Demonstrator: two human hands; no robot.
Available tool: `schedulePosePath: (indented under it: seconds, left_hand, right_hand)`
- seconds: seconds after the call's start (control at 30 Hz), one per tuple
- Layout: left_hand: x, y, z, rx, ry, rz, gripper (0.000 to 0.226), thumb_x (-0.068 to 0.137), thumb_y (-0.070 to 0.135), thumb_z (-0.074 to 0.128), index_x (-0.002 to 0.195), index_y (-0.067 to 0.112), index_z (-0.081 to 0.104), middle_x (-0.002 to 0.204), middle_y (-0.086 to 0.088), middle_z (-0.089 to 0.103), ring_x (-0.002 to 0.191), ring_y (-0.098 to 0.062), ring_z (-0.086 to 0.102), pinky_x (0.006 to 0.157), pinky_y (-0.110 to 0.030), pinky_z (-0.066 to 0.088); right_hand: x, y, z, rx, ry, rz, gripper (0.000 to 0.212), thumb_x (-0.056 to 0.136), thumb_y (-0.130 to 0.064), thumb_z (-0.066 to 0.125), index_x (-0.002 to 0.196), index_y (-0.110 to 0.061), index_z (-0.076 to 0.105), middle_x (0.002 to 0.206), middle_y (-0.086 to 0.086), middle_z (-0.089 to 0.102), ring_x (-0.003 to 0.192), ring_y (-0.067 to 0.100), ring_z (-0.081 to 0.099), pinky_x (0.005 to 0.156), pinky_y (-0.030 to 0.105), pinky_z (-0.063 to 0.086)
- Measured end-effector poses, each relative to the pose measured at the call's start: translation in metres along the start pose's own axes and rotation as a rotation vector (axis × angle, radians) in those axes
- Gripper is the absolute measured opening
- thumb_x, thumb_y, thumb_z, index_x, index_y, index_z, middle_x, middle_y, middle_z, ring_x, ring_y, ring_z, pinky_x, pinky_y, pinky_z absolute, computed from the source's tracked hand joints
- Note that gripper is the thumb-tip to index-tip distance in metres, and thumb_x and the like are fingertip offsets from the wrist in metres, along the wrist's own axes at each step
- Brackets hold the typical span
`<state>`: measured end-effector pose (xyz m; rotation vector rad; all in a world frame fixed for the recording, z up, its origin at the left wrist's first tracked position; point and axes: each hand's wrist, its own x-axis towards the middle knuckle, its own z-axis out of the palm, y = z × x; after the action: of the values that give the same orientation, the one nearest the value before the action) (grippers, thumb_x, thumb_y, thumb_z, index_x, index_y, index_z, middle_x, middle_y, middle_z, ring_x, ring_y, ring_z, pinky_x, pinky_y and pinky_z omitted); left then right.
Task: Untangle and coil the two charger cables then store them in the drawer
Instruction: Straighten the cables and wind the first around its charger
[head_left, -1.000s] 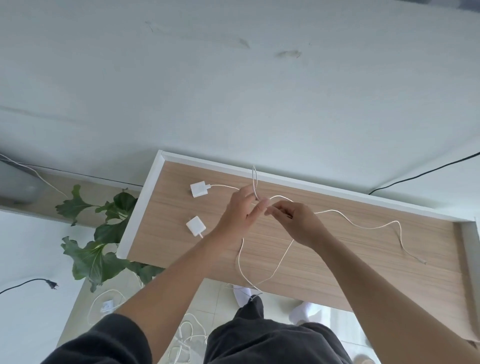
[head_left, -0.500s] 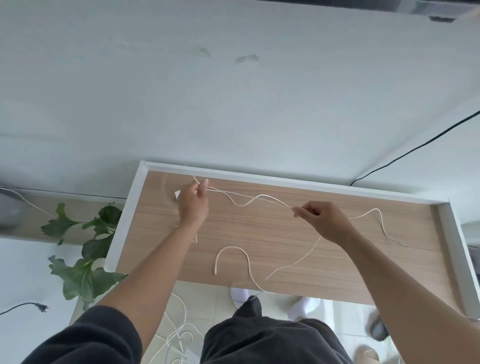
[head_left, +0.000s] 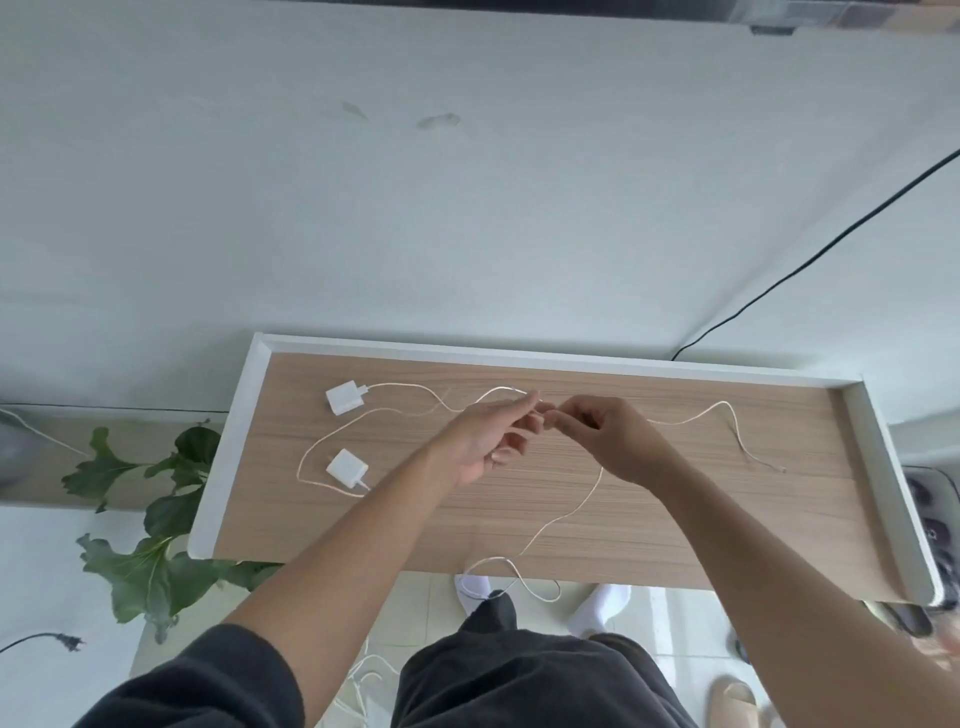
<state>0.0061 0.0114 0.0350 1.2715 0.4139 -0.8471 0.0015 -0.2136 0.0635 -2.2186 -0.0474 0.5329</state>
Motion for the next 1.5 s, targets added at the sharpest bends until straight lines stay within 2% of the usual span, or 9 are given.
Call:
schedulePosePath:
  seconds: [0.63, 0.8, 0.93, 1.0, 1.07, 1.13, 1.27, 1.37, 1.5]
  left_hand:
    - [0.009, 0.007, 0.007, -0.656, 0.655, 0.243, 0.032, 0.113, 0.046, 0.057, 0.106, 0.019, 0.073, 0.080, 0.007, 0.061, 0.056, -0.006, 0.054, 0.041, -0.017, 0.036]
    - [0.020, -0.016, 0.097, -0.129, 0.439, -0.080, 0.034, 0.112, 0.039, 0.059, 0.105, 0.012, 0.078, 0.061, 0.006, 0.063, 0.050, -0.012, 0.059, 0.043, -0.022, 0.036]
    - [0.024, -0.022, 0.183, 0.585, 0.674, 0.471, 0.043, 0.113, 0.038, 0.053, 0.077, 0.019, 0.067, 0.053, 0.006, 0.055, 0.049, -0.013, 0.053, 0.059, -0.036, 0.043]
    - [0.026, -0.021, 0.211, 0.875, 0.615, 0.692, 0.021, 0.114, 0.043, 0.052, 0.114, 0.028, 0.067, 0.056, 0.007, 0.052, 0.052, -0.011, 0.050, 0.059, -0.037, 0.042]
    - [0.033, -0.020, 0.230, 1.167, 0.448, 0.650, 0.050, 0.114, 0.052, 0.048, 0.162, 0.047, 0.036, 0.073, 0.010, 0.062, 0.068, -0.019, 0.063, 0.064, -0.040, 0.052]
    - [0.042, -0.027, 0.239, 1.375, 0.342, 0.530, 0.065, 0.112, 0.060, 0.044, 0.168, 0.055, 0.012, 0.110, 0.002, 0.076, 0.098, -0.030, 0.072, 0.079, -0.048, 0.060]
    - [0.050, -0.032, 0.249, 1.402, 0.356, 0.533, 0.032, 0.113, 0.055, 0.046, 0.117, 0.030, 0.067, 0.112, 0.001, 0.077, 0.107, -0.034, 0.072, 0.079, -0.044, 0.057]
    - [0.051, -0.034, 0.249, 1.456, 0.454, 0.516, 0.045, 0.115, 0.054, 0.043, 0.085, 0.025, 0.059, 0.093, -0.004, 0.075, 0.091, -0.037, 0.071, 0.068, -0.042, 0.048]
    - [0.051, -0.032, 0.233, 1.520, 0.671, 0.416, 0.050, 0.115, 0.053, 0.040, 0.090, 0.020, 0.068, 0.086, -0.010, 0.076, 0.086, -0.042, 0.073, 0.064, -0.041, 0.046]
  right_hand:
    - [-0.060, 0.152, -0.147, 0.135, 0.109, 0.181, 0.025, 0.099, -0.055, 0.077, 0.089, -0.035, 0.087, 0.064, -0.006, 0.040, 0.060, 0.018, 0.034, 0.061, 0.033, 0.030]
    - [-0.059, 0.171, -0.178, 0.098, 0.069, 0.094, 0.025, 0.099, -0.057, 0.076, 0.093, -0.035, 0.088, 0.066, -0.005, 0.042, 0.058, 0.014, 0.030, 0.056, 0.033, 0.026]
    - [-0.057, 0.177, -0.195, 0.074, 0.010, 0.042, 0.023, 0.098, -0.053, 0.080, 0.091, -0.032, 0.088, 0.062, -0.007, 0.039, 0.056, 0.013, 0.029, 0.053, 0.027, 0.024]
    - [-0.059, 0.177, -0.202, 0.066, -0.025, 0.018, 0.024, 0.096, -0.054, 0.082, 0.092, -0.032, 0.088, 0.060, -0.010, 0.041, 0.056, 0.011, 0.031, 0.052, 0.025, 0.026]
    - [-0.064, 0.180, -0.210, 0.073, -0.064, -0.010, 0.022, 0.095, -0.054, 0.083, 0.093, -0.033, 0.089, 0.061, -0.014, 0.046, 0.058, 0.009, 0.035, 0.055, 0.024, 0.029]
    - [-0.070, 0.180, -0.221, 0.116, -0.120, -0.040, 0.019, 0.095, -0.053, 0.084, 0.093, -0.035, 0.090, 0.066, -0.016, 0.055, 0.063, 0.009, 0.040, 0.060, 0.024, 0.033]
    - [-0.078, 0.188, -0.242, 0.168, -0.155, -0.064, 0.016, 0.096, -0.047, 0.084, 0.094, -0.032, 0.090, 0.065, -0.018, 0.055, 0.062, 0.006, 0.040, 0.059, 0.018, 0.033]
    - [-0.078, 0.208, -0.259, 0.162, -0.088, -0.027, 0.020, 0.096, -0.052, 0.084, 0.096, -0.033, 0.089, 0.068, -0.012, 0.055, 0.065, 0.009, 0.042, 0.064, 0.024, 0.037]
    - [-0.081, 0.241, -0.281, 0.181, 0.056, 0.042, 0.027, 0.091, -0.062, 0.082, 0.093, -0.037, 0.088, 0.084, -0.001, 0.079, 0.075, 0.012, 0.054, 0.073, 0.033, 0.042]
